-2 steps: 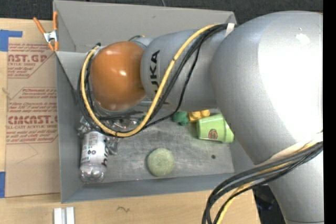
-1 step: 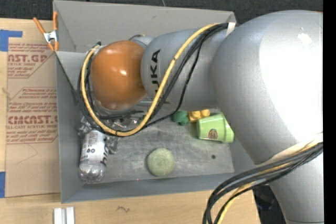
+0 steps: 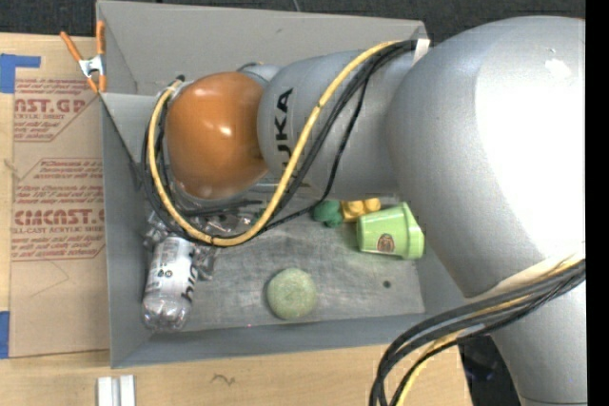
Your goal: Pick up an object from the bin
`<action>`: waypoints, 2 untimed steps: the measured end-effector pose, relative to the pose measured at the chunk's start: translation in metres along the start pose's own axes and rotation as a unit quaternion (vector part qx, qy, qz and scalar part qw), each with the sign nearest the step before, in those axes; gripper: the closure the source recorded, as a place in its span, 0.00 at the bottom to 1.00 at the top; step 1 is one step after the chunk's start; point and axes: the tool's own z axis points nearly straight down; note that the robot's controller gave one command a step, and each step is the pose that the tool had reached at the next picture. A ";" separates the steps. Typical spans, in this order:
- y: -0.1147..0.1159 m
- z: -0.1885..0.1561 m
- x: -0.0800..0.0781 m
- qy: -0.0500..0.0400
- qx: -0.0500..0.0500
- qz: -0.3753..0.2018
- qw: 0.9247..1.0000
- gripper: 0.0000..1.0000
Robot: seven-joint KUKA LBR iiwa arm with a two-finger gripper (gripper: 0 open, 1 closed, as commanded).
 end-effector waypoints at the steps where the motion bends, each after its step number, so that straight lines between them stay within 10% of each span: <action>1: 0.001 -0.017 0.001 0.002 -0.002 0.001 1.000 1.00; 2: 0.001 -0.036 -0.001 -0.001 -0.001 0.001 1.000 1.00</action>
Offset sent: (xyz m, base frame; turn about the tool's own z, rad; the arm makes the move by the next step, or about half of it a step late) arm -0.0001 0.0000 0.0785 0.0000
